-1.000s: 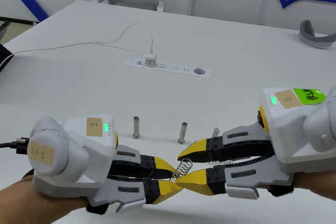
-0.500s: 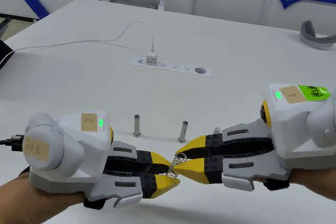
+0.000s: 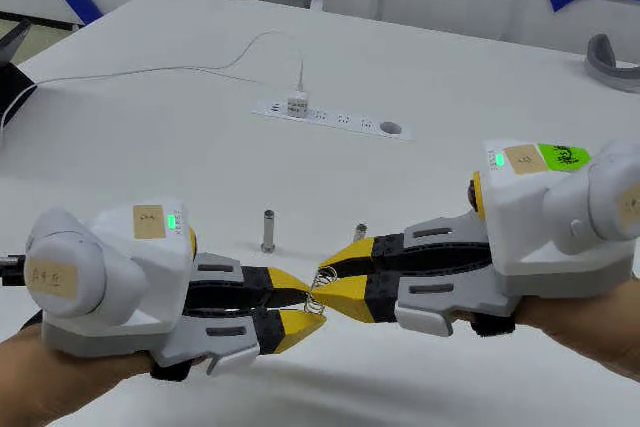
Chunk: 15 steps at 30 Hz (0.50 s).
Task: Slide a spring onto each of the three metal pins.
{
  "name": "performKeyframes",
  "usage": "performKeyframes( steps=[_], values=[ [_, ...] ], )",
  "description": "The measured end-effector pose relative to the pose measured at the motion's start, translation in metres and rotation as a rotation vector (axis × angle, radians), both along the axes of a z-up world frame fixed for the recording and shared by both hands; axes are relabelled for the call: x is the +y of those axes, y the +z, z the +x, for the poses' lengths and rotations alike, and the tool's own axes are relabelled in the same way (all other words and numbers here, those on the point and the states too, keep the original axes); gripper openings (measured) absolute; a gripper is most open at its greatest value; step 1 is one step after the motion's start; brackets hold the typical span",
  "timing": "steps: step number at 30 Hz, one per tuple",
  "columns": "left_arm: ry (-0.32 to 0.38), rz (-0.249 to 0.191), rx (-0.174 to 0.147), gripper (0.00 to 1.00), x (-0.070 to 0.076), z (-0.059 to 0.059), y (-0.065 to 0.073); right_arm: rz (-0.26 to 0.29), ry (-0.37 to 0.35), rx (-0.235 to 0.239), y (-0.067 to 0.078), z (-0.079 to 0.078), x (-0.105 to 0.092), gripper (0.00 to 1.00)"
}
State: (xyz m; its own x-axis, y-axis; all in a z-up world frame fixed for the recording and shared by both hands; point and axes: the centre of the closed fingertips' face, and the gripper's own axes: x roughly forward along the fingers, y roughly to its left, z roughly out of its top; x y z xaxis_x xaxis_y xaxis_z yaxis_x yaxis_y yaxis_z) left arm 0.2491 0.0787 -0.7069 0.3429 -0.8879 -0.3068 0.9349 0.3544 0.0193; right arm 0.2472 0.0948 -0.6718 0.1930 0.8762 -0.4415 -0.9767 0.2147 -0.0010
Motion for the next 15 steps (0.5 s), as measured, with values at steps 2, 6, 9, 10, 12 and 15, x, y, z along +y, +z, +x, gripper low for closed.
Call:
performKeyframes(
  steps=[2, 6, 9, 10, 12, 15],
  values=[
    [0.014, -0.002, 0.001, 0.17, 0.003, 0.001, 0.000, 0.003, 0.001, 0.001, 0.000, 0.000, 0.001, 0.11],
    [0.052, -0.001, 0.002, 0.18, 0.013, 0.005, -0.003, 0.018, -0.010, -0.003, 0.004, 0.006, 0.003, 0.11],
    [0.079, -0.005, 0.009, 0.20, 0.021, 0.007, -0.004, 0.026, -0.026, -0.010, 0.007, 0.012, 0.003, 0.11],
    [0.086, -0.006, 0.011, 0.20, 0.023, 0.007, -0.004, 0.029, -0.030, -0.012, 0.008, 0.015, 0.003, 0.11],
    [0.103, -0.010, 0.014, 0.20, 0.028, 0.007, -0.005, 0.035, -0.040, -0.016, 0.009, 0.019, 0.004, 0.11],
    [0.126, -0.013, 0.012, 0.21, 0.035, 0.008, -0.005, 0.038, -0.060, -0.020, 0.009, 0.029, 0.004, 0.11]
  ],
)
